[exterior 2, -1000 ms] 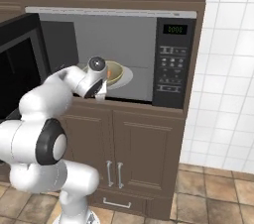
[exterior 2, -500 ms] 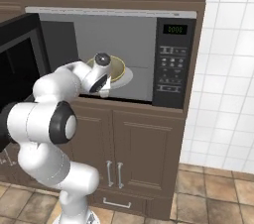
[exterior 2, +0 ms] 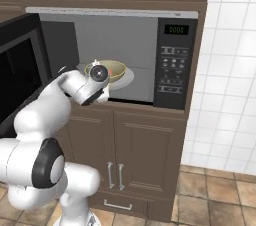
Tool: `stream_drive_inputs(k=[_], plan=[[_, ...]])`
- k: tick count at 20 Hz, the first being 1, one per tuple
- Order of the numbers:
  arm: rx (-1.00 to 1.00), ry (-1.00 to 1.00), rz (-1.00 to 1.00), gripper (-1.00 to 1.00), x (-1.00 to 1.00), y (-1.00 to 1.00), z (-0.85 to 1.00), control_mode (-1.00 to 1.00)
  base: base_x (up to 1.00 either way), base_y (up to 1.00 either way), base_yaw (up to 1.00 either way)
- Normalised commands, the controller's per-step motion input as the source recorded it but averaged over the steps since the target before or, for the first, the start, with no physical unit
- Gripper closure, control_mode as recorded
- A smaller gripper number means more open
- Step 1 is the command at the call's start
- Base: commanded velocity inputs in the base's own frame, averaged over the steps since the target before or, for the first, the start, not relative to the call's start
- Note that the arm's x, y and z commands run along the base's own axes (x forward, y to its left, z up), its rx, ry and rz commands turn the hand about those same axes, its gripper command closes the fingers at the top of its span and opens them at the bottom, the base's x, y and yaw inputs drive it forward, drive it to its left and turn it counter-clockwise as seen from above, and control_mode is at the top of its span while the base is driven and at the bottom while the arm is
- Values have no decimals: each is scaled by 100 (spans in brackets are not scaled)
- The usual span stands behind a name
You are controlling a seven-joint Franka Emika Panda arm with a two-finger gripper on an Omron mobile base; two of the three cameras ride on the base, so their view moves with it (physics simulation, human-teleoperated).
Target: Remove the mango from the bowl and place it on the small plate. Then place the bowl with only the shrimp in the microwave, close the door, and press the start button to microwave the shrimp.
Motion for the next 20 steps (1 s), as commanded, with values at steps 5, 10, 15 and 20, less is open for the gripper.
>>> stream_drive_inputs(k=[5,10,15,20], plan=[[-1,-12,0,-100,-39,0,10,-100,0,0,0],[-8,-49,0,-100,-100,0,70,-100,0,0,0],[-28,-29,7,-100,-100,7,55,-100,0,0,0],[-42,-23,15,-100,-100,17,8,-100,0,0,0]])
